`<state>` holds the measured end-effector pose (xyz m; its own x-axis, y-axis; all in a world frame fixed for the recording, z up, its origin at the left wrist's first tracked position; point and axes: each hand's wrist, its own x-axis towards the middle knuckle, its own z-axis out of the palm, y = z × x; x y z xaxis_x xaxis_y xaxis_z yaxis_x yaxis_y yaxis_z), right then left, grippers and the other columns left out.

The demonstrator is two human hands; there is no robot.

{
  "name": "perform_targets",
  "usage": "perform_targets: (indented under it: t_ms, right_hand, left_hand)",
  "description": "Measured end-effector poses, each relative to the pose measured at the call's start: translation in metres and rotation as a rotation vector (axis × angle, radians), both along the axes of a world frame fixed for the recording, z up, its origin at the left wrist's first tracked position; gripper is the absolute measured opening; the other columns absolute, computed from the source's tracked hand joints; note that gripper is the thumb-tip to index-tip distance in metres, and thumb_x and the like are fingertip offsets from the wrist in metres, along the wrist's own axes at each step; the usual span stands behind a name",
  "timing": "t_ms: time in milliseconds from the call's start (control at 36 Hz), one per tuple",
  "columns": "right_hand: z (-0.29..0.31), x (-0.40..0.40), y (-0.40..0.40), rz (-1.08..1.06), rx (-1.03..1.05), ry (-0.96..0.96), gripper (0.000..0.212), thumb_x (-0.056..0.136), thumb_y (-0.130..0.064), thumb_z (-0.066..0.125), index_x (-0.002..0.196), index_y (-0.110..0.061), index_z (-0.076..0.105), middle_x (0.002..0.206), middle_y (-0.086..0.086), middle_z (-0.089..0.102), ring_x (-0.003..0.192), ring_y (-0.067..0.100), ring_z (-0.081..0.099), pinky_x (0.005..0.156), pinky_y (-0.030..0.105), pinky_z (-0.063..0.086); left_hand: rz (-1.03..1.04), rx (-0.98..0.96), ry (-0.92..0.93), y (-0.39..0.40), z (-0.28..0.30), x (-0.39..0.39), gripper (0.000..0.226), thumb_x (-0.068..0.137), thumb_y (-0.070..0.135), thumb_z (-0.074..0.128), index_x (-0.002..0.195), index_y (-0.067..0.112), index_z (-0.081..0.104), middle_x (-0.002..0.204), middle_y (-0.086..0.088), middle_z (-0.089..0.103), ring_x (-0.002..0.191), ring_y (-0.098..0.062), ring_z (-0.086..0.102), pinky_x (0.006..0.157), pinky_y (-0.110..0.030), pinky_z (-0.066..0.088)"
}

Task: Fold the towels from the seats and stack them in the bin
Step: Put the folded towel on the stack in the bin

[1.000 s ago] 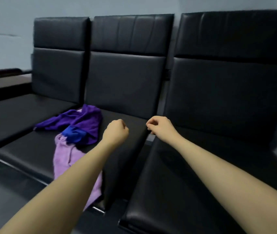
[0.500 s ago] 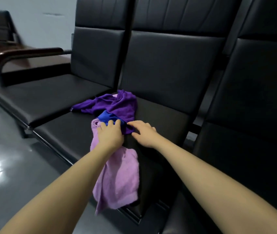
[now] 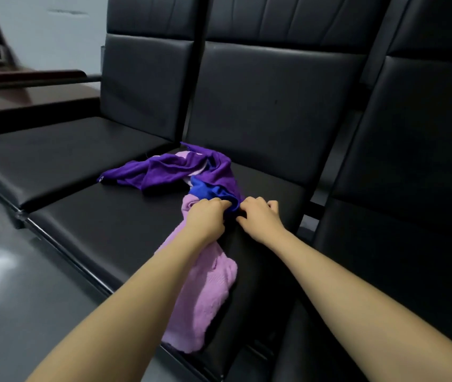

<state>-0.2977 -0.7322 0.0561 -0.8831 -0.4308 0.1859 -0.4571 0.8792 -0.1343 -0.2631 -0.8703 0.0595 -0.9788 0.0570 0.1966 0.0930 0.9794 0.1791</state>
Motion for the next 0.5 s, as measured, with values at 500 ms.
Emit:
perform_targets:
  t_ms: [500]
  right_hand:
    - [0.015,0.013,0.031,-0.068,-0.176,-0.014,0.041,0.094,-0.033,0.053,0.134,-0.037,0.048,0.119,-0.001,0.056,0.117,0.023,0.047,0.091,0.034,0.026]
  left_hand:
    - [-0.003,0.176,0.240,0.028,0.017,0.005,0.027,0.097,0.019,0.044,0.114,0.016,0.064,0.113,-0.004,0.064,0.105,-0.026,0.057,0.084,-0.037,0.043]
